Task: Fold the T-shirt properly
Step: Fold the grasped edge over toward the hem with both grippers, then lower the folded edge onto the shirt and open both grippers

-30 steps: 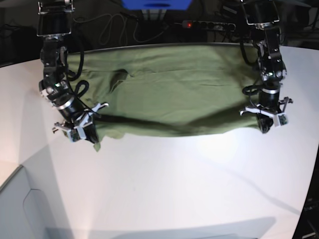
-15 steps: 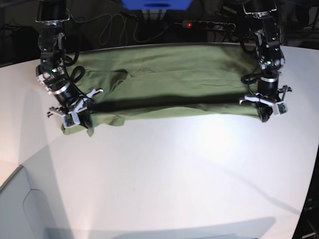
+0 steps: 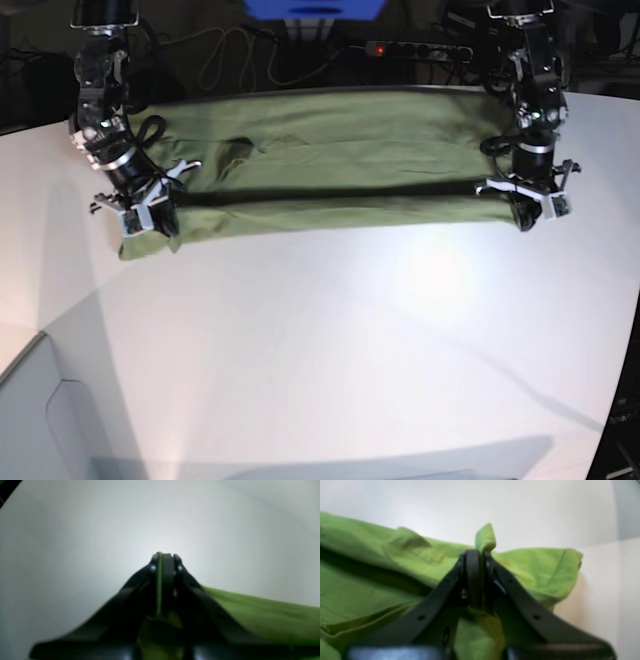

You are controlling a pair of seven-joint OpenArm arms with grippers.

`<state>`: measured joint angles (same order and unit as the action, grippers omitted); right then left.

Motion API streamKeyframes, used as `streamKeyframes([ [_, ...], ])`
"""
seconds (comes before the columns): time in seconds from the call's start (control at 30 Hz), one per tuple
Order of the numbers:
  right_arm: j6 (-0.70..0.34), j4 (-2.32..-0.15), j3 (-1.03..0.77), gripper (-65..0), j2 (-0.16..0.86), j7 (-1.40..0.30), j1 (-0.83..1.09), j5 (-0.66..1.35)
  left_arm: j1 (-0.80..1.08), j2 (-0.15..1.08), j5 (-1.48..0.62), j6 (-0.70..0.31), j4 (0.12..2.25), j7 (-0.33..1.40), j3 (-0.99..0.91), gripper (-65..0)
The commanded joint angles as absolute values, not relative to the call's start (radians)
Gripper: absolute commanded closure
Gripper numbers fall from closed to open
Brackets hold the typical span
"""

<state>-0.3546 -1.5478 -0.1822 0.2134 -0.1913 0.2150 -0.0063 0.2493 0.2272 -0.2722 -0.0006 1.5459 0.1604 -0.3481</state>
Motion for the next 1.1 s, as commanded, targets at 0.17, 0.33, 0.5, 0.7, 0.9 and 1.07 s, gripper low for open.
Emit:
streamKeyframes([
  [0.17, -0.355, -1.569, -0.2, 0.0, 0.197, -0.168, 0.225, 0.005, 0.262, 0.219, -0.271, 0.001, 1.563, 0.134, -0.354, 0.0],
  [0.33, -0.355, -1.569, -0.246, 0.0, 0.166, -0.168, 0.243, 0.005, 0.263, 0.211, -0.271, 0.001, 1.561, 0.134, -0.354, 0.0],
  [0.5, -0.355, -1.569, -0.255, 0.0, 0.159, -0.168, 0.252, 0.005, 0.272, 0.211, -0.271, 0.001, 1.561, 0.134, -0.354, 0.0],
  [0.7, -0.355, -1.601, -0.254, 0.0, 0.159, -0.166, 0.278, 0.005, 0.275, 0.211, -0.274, 0.001, 1.561, 0.134, -0.354, 0.0],
  [0.9, -0.355, -1.626, -0.254, 0.0, 0.157, -0.166, 0.295, 0.004, 0.295, 0.211, -0.274, 0.001, 1.561, 0.134, -0.354, 0.0],
  [1.07, -0.355, -1.624, -0.254, 0.0, 0.157, -0.166, 0.3, 0.002, 0.298, 0.209, -0.275, 0.001, 1.561, 0.134, -0.354, 0.0],
])
